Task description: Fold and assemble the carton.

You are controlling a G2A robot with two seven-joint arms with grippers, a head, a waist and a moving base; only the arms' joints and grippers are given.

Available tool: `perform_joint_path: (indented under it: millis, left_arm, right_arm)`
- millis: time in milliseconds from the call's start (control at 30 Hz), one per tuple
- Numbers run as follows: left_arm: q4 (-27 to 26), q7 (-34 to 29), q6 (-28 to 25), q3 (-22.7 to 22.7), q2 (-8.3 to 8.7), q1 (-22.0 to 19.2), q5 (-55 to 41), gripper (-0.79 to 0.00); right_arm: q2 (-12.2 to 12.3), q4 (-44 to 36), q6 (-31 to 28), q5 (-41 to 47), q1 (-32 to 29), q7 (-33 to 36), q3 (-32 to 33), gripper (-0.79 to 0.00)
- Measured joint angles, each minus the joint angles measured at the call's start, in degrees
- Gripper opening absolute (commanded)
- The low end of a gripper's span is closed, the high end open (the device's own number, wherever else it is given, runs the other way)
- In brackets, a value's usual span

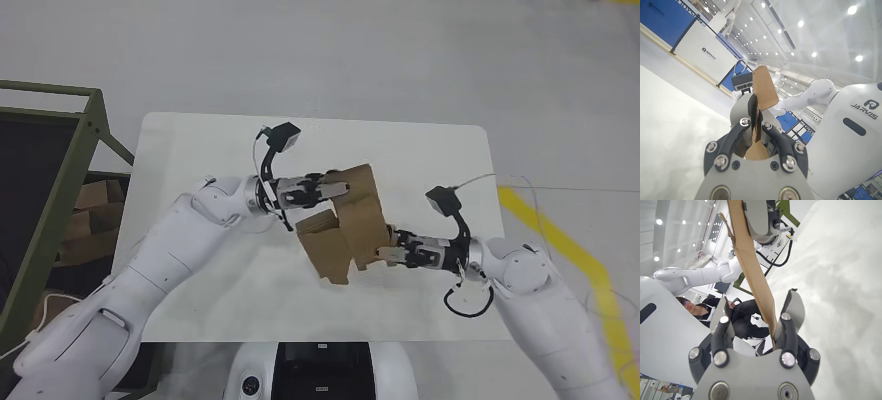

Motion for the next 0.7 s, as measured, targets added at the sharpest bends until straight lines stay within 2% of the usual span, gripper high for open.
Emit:
perform_joint_path:
  millis: [233, 600, 700]
  left_arm:
    - [0.92, 0.0, 0.0, -1.83, 0.56, 1.26, -2.96, -0.785]
    - [0.84, 0.16, 0.17, -1.84, 0.59, 1.39, -3.24, -0.785]
    - [-0.41, 3.65, 2.24, -3.18, 0.53, 2.38, -3.45, -0.785]
  right_arm:
    - [0.6, -1.69, -5.03, -3.28, -4.25, -5.52, 4.4, 0.0]
    - [0.6, -1.93, -5.02, -3.68, -4.39, -5.86, 4.58, 0.0]
    - [0.56, -3.2, -5.4, -7.25, -5.36, -9.39, 5.51, 0.0]
